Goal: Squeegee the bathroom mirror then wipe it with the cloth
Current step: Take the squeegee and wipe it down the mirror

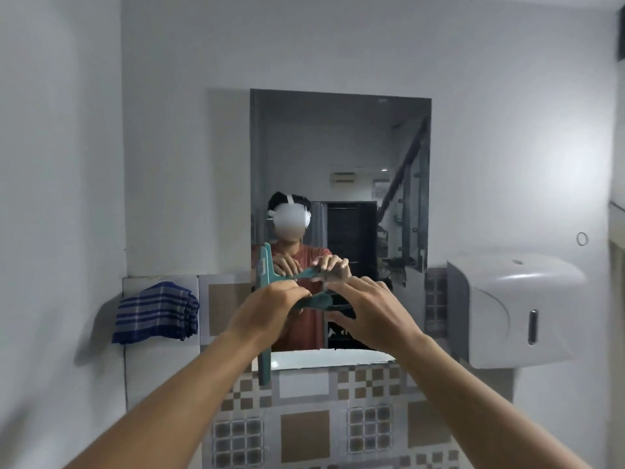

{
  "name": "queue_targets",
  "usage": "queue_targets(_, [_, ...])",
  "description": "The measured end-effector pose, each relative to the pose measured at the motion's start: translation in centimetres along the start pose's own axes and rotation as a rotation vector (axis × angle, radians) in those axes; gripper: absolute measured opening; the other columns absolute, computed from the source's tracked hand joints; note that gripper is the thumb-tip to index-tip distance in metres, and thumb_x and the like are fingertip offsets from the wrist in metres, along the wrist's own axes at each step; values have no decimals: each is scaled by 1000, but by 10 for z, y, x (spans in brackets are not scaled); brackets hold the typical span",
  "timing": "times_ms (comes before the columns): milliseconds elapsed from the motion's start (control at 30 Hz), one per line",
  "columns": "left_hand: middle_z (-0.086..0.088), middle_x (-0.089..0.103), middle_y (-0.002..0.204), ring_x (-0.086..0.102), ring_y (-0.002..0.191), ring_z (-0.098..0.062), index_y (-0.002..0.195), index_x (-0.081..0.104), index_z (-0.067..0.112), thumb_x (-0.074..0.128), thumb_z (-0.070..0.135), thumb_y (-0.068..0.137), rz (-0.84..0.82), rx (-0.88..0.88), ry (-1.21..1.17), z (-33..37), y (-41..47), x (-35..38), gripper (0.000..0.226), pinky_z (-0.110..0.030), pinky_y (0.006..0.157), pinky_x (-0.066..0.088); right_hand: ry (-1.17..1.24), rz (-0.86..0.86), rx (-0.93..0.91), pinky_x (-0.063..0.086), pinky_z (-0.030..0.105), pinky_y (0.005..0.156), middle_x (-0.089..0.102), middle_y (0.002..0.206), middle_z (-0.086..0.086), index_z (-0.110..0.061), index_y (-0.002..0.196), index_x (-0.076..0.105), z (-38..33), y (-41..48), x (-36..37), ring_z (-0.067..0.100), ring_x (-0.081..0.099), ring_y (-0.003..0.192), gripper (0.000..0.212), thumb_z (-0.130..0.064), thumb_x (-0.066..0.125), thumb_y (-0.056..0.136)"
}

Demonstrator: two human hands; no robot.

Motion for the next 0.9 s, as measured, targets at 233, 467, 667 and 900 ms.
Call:
queue_targets(233, [-4, 74, 108, 72, 92, -20, 120, 71, 16, 74, 6, 88, 74, 98, 68, -14, 40, -35, 34, -34, 80, 62, 55, 68, -89, 42, 21, 86, 66, 114, 1, -16, 126, 63, -8, 52, -25, 12, 52, 99, 41, -37, 71, 92])
queue_targets(467, [-7, 69, 107, 64, 95, -20, 117, 66, 8, 75, 13, 88, 361, 20, 157, -21, 24, -54, 31, -26, 81, 54, 48, 111, -89, 51, 36, 94, 65, 118, 5, -15, 136, 60, -2, 99, -40, 24, 57, 108, 44, -32, 65, 96])
queue_targets(667, [8, 55, 93, 52, 84, -6, 95, 50, 24, 60, 25, 92, 451, -191, -35, -44, -19, -9, 11, -16, 71, 48, 20, 157, -84, 52, 37, 92, 60, 112, 5, -21, 142, 55, 6, 141, -60, 23, 55, 106, 46, -33, 62, 98])
queue_targets(900, [4, 58, 122, 58, 116, -14, 112, 61, 23, 75, 31, 80, 234, -168, 127, -56, 10, 25, 35, -20, 88, 54, -59, 202, -137, 53, 39, 88, 58, 114, 7, -26, 142, 55, 16, 198, -90, 25, 59, 104, 43, -31, 59, 100])
Point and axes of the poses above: each hand's wrist, its own y-axis towards the middle knuckle, its own x-axis out of the palm, z = x × y, the point moved 6 cm from there along y, towards the middle knuckle
